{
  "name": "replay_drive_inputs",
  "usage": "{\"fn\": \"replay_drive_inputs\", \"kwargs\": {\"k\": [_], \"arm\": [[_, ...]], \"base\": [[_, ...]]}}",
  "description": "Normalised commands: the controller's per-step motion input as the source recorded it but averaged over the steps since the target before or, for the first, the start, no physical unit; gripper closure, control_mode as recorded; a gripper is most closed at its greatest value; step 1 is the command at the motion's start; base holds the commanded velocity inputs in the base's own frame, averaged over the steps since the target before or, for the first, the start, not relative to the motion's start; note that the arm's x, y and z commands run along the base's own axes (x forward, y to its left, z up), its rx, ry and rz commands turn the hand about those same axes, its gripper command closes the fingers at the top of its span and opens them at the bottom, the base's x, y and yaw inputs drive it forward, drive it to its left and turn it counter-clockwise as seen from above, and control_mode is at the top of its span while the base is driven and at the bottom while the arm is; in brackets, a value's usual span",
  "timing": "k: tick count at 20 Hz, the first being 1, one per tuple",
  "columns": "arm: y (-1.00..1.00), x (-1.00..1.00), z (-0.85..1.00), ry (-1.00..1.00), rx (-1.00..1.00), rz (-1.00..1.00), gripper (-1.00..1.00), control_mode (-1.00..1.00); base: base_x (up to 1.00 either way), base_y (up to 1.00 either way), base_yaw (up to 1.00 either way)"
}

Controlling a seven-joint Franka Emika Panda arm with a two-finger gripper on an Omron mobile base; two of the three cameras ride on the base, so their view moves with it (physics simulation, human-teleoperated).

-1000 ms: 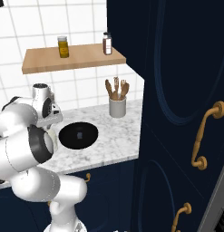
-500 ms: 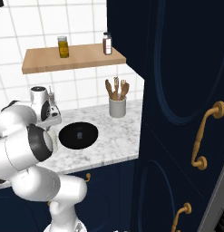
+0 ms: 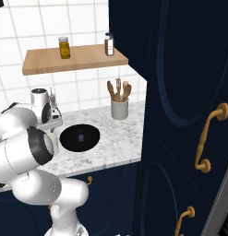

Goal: Grab a lemon wedge from the fridge and one ice cube from the ice bowl, and put them in the glass of lemonade.

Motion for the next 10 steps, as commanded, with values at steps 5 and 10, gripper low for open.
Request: {"fn": "replay_drive_inputs", "kwargs": {"k": [5,10], "arm": [[0.0,-0.01,0.0,0.0,0.0,0.0,-1.0,-1.0],[0.0,-0.12,0.28,0.0,0.0,0.0,-1.0,-1.0]], "base": [[0.0,0.0,0.0],[0.0,0.0,0.0]]}}
